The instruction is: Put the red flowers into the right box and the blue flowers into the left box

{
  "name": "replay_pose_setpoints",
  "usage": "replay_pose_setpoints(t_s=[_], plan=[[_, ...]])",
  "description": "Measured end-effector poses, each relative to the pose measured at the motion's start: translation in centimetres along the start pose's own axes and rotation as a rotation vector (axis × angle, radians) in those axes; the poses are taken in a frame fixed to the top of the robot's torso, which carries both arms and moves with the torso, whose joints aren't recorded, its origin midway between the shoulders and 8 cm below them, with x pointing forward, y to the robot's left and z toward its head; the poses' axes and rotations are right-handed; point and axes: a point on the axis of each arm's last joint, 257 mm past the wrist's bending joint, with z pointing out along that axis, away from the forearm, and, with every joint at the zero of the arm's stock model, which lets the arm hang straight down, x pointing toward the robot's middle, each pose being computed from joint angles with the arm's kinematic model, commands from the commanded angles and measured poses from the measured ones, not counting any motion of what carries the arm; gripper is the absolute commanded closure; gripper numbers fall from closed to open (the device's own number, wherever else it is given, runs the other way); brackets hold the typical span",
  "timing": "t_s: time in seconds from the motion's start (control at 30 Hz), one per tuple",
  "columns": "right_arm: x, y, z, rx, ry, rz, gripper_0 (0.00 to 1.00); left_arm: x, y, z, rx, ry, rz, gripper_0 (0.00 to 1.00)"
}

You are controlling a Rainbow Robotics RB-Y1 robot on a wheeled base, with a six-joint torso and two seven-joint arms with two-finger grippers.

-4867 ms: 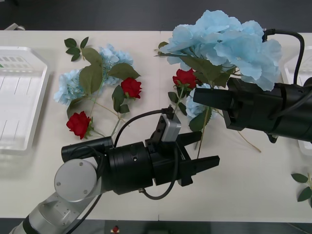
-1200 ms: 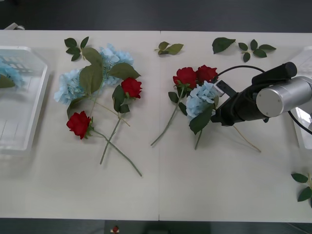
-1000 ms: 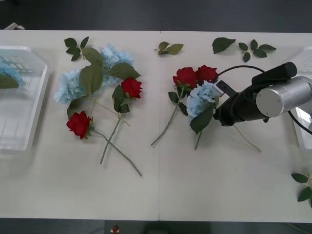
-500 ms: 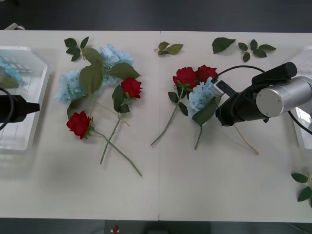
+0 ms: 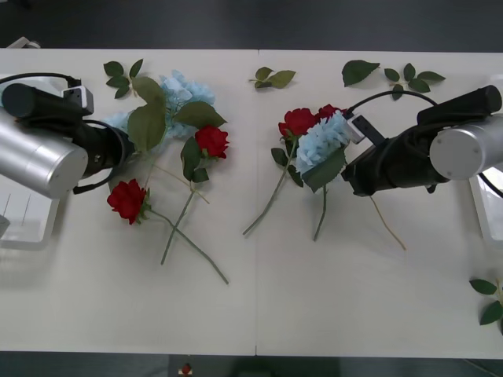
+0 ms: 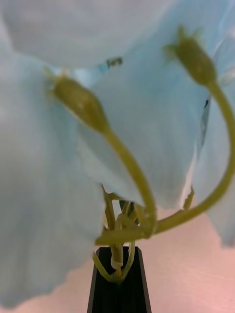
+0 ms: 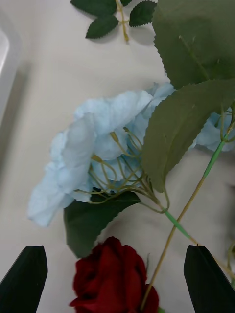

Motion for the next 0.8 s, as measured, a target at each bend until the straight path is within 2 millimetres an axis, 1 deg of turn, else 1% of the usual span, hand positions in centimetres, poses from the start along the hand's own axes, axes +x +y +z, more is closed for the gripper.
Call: replay_pose_setpoints(t_s=[0.1,0.13,0.2,0.27,0.33,0.43,0.5,0.6,0.7,0.8], plan=[[-2.0,2.3,-1.8,-0.108,-0.081,0.121,1.0,0.5,-1.5,1.8,-0.02,0.025,-0.205,0.2],[-2.9,2.8,-2.6,-0.141,-0.117,0.16,1.0,0.6,-1.7,2.2,-0.028,0.029,-0.25,0.2],[-4.8,3.4,-4.2,-0.173,-0.193,0.2,1.0,0.6,-1.9,3.0,-0.043,0.035,-0.269,0.2],[-6.9,4.2,-6.1,-0.203,-0.277,0.222,1.0,0.5,-1.7,3.6,-0.062,0.036,-0.278,0.2],[-8.7,5.6,-8.0,-0.242,-0.351,0.234,1.0,0.4,-1.3,4.1,-0.092,0.023,-0.301,0.19],[-10.6,7.9,-10.6,-0.282,-0.443,0.217,1.0,0.3,-0.2,4.5,-0.152,-0.02,-0.395,0.19],[-11.4,9.5,-11.9,-0.305,-0.484,0.2,1.0,0.6,0.4,4.6,-0.183,-0.03,-0.454,0.2],[-11.9,11.7,-13.6,-0.333,-0.533,0.171,1.0,1.1,1.6,5.0,-0.226,-0.036,-0.451,0.2],[-12.2,13.4,-14.8,-0.364,-0.58,0.173,1.0,1.0,3.3,5.4,-0.277,-0.056,-0.441,0.2],[-12.6,14.8,-15.6,-0.401,-0.627,0.206,1.0,1.1,3.9,5.5,-0.294,-0.055,-0.441,0.2]])
